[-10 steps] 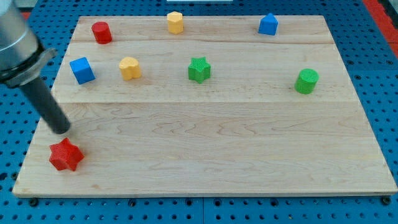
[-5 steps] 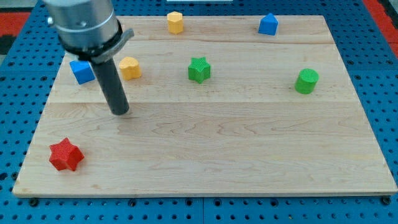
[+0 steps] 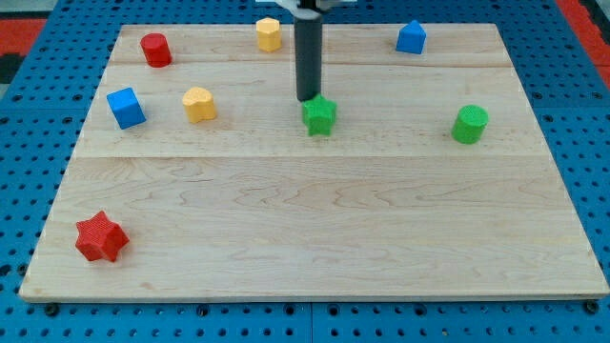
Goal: Push the green star to the bottom center of the board
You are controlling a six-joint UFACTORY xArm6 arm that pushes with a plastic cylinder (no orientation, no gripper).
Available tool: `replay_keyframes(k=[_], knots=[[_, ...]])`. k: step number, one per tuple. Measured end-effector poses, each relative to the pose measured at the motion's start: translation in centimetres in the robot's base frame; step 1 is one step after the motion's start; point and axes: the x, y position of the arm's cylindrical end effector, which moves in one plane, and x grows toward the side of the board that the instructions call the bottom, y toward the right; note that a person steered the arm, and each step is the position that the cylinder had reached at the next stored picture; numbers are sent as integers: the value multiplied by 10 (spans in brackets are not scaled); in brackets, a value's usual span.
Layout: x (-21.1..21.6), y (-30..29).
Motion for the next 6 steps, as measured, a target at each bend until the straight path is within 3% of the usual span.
replay_keyframes(k=[1, 3, 4, 5, 6], knots=[[45, 11], [32, 42], [97, 42], [115, 25], [101, -10]])
